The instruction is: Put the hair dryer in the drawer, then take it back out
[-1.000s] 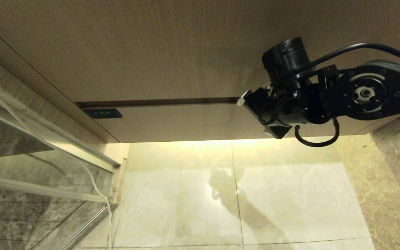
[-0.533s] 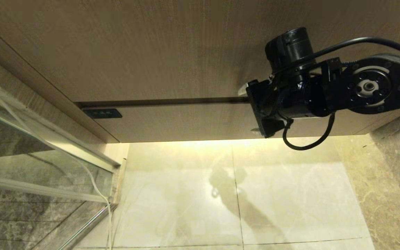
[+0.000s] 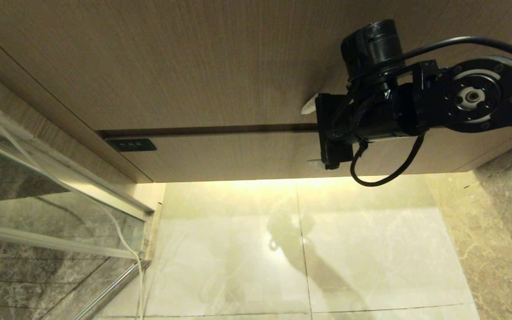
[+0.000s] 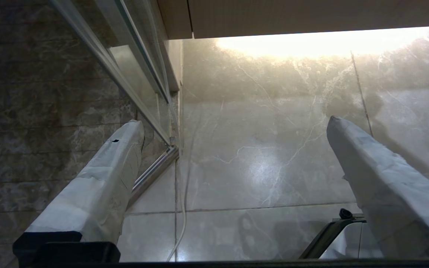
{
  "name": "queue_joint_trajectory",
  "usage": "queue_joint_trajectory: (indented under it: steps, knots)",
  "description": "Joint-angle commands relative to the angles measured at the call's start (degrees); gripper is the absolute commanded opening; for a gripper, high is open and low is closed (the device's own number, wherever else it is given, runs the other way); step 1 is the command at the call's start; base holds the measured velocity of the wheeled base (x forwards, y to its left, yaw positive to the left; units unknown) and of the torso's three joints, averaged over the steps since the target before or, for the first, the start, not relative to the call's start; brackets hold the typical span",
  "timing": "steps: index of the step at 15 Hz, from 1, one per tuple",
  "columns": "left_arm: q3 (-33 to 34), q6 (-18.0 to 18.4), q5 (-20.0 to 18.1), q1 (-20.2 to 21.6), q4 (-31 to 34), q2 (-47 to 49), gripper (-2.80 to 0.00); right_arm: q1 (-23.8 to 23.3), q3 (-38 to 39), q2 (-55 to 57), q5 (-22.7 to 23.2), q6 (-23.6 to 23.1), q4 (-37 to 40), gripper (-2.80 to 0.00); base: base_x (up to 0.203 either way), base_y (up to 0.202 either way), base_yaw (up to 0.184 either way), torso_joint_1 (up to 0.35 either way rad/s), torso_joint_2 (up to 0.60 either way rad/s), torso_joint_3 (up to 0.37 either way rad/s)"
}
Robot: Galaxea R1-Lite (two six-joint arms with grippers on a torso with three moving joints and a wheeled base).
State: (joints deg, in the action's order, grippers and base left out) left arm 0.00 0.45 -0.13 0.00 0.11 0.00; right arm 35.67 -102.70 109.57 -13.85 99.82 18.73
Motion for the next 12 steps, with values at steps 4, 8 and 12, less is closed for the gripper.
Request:
queue_joint_trajectory:
  steps: [4,8,12]
  knots:
    - [0.0,0.08,0.03,0.0,-0.02,0.0,0.0,0.02,3.27,-1.03,2.24,-11.17,1.01,0.0,0.0,0.0,0.0,0.0,0.0,0.0]
    - [0.0,0.07,-0.04,0.0,-0.02,0.0,0.0,-0.05,11.82,-3.78,4.96,-23.08,3.12,0.0,0.0,0.0,0.0,0.0,0.0,0.0]
    - [0.0,-0.01,0.01,0.0,-0.02,0.0,0.0,-0.11,16.0,-5.79,8.35,-34.86,5.49,0.0,0.0,0.0,0.0,0.0,0.0,0.0]
